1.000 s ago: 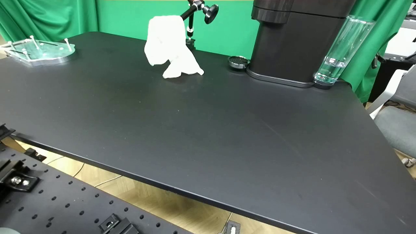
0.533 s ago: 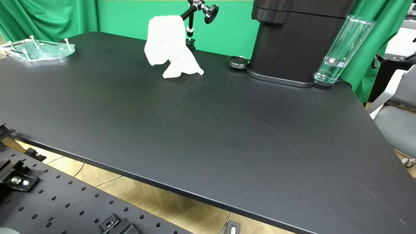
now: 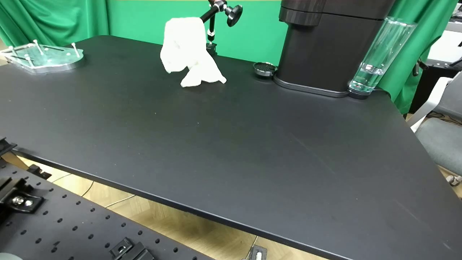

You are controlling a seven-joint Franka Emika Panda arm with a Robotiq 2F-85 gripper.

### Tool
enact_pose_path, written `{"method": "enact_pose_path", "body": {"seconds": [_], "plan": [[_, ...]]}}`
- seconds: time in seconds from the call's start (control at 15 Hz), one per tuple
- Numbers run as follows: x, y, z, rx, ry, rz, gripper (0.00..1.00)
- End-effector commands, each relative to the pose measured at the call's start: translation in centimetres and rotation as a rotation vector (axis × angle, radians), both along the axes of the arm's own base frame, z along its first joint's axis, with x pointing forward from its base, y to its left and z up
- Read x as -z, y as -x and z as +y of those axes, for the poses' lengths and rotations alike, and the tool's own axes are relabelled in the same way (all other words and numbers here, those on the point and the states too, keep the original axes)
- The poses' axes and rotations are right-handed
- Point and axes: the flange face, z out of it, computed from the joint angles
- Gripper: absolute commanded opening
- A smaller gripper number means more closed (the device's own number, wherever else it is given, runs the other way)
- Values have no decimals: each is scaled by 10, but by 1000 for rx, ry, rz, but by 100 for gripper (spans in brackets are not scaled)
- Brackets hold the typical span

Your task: Put the cloth on the table

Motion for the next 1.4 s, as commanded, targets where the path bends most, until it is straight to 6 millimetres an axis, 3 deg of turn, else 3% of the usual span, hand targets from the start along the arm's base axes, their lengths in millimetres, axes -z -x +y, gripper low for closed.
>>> {"method": "enact_pose_path", "body": {"seconds": [0.0, 0.07, 0.2, 0.47, 0.8, 1.33], "plan": [[6, -44, -20, 128, -81, -87, 100], [4, -22, -16, 59, -54, -51, 100], [11, -36, -24, 90, -79, -65, 100], [14, -45, -25, 102, -89, -57, 100], [35, -64, -31, 17, -132, 33, 100], [52, -110, -31, -6, -142, 31, 100]]}}
